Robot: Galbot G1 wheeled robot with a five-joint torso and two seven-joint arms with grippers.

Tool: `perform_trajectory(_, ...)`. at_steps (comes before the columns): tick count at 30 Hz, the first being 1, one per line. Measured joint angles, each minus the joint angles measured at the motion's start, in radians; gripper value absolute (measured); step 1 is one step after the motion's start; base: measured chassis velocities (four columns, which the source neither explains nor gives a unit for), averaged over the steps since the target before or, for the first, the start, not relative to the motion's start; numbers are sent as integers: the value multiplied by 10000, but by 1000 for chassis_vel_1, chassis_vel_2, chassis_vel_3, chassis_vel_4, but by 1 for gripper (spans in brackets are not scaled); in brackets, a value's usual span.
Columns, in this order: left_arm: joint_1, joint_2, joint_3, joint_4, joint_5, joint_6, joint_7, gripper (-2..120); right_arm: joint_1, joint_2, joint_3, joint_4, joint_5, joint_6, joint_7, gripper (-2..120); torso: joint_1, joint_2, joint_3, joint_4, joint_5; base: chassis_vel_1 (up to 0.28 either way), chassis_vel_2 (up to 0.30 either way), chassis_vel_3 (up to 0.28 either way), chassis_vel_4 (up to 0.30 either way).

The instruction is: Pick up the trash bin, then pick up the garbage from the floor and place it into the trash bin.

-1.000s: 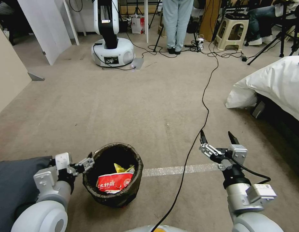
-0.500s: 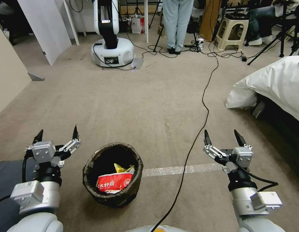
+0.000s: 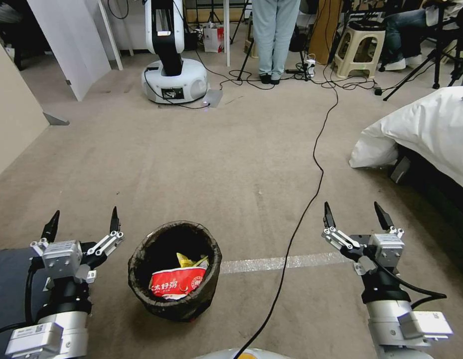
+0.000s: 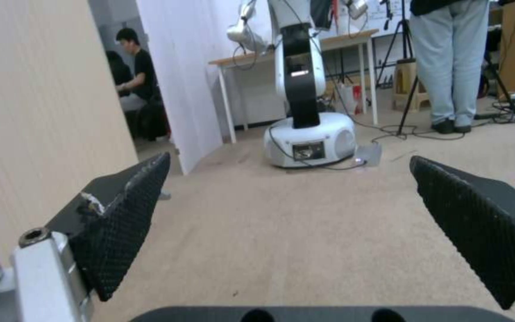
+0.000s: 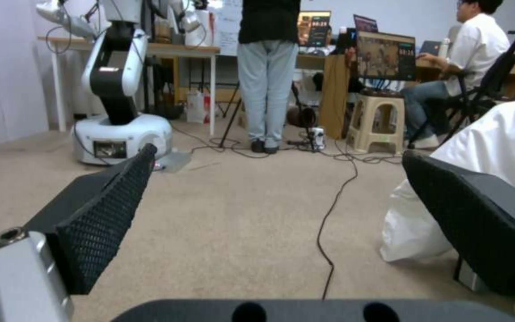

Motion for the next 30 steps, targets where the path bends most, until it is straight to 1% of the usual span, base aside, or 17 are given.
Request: perform_trajectory(30, -43, 14, 9, 16, -29, 114, -36, 100, 11, 0, -9, -6, -9, -2, 30, 100, 1, 0, 1, 0, 0, 0, 0, 0, 0)
